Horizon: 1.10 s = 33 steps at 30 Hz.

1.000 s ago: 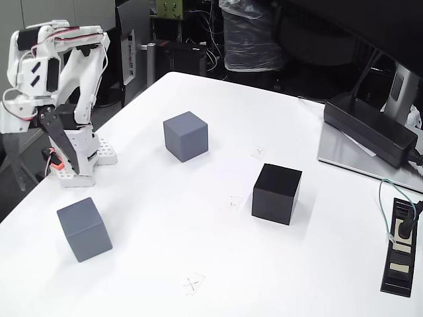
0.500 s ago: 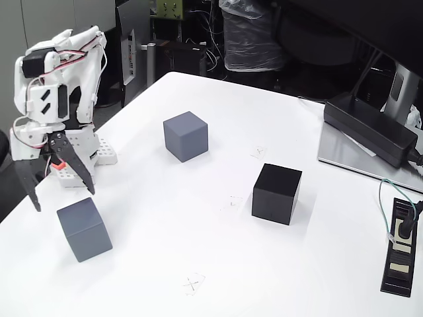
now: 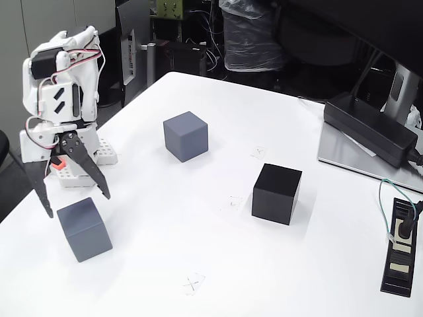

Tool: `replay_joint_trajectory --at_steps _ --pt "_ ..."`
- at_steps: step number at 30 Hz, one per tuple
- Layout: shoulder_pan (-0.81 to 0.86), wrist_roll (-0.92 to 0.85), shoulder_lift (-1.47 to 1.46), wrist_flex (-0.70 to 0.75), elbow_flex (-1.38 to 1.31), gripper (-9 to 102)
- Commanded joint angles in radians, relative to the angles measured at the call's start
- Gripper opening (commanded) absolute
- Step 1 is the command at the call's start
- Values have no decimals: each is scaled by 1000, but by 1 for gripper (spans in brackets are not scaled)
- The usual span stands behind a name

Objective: Stack the three blocks in an ordered color.

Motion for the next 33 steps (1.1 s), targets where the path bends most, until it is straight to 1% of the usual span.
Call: replay_joint_trajectory --at_steps 1,4,8,24,33 --pt "-5 12 -2 -87 38 38" --pt "-2 8 -2 -160 101 38" --pt "32 -3 -2 -212 149 38" --pt "49 11 0 -210 163 38" --pt "51 14 8 -222 268 38"
